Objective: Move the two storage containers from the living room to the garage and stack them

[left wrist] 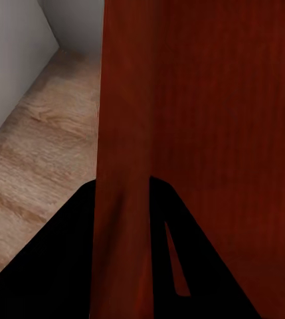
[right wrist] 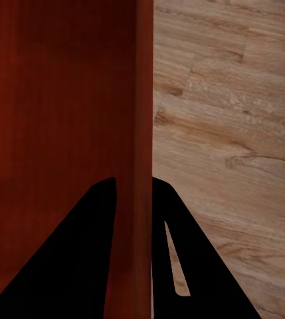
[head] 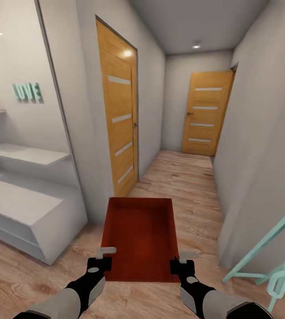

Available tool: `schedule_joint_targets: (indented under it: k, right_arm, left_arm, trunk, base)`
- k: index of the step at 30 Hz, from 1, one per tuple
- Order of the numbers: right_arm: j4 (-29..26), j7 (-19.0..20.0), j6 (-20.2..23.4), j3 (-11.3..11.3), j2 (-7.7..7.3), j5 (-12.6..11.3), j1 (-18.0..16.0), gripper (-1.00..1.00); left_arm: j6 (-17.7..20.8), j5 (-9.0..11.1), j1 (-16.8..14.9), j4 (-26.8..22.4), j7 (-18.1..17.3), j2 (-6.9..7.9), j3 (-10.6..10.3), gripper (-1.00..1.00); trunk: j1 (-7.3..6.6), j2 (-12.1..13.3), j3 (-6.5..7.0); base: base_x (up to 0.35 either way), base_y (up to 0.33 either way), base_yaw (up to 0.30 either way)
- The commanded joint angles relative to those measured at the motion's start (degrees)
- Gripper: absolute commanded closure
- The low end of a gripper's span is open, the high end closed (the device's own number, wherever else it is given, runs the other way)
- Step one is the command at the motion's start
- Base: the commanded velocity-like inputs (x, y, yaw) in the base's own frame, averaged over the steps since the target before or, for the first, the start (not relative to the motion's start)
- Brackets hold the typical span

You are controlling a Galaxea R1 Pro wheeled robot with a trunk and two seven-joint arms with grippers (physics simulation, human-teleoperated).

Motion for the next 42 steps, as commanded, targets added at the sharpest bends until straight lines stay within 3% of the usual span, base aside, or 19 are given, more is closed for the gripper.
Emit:
schedule_joint_targets:
  k: [1,13,24,42]
  right_arm:
    - [-0.1,0.1,0.0,-2.4,-0.49,2.0,-0.1,1.00]
    - [-0.1,-0.4,0.1,-2.4,-0.49,1.9,-0.1,1.00]
    - [-0.2,-0.5,0.1,-2.4,-0.49,1.9,-0.1,1.00]
    - [-0.2,-0.4,0.1,-2.4,-0.49,1.8,-0.1,1.00]
  left_arm:
    - [0.0,5.7,-0.1,0.1,-0.5,3.78,2.1,1.00]
    - [0.0,5.7,0.0,0.0,-0.4,3.78,2.1,1.00]
    - [-0.1,5.6,0.0,0.1,-0.4,3.80,2.1,1.00]
    - [-0.1,5.6,0.0,0.1,-0.4,3.86,2.1,1.00]
  trunk:
    - [0.04,0.0,-0.02]
    - [0.04,0.0,0.17]
    - [0.04,0.0,0.17]
    - [0.04,0.0,0.17]
  base:
    - [0.299,0.225,-0.255]
    - [0.301,0.208,-0.081]
    - [0.320,0.042,-0.010]
    - [0.322,0.000,-0.268]
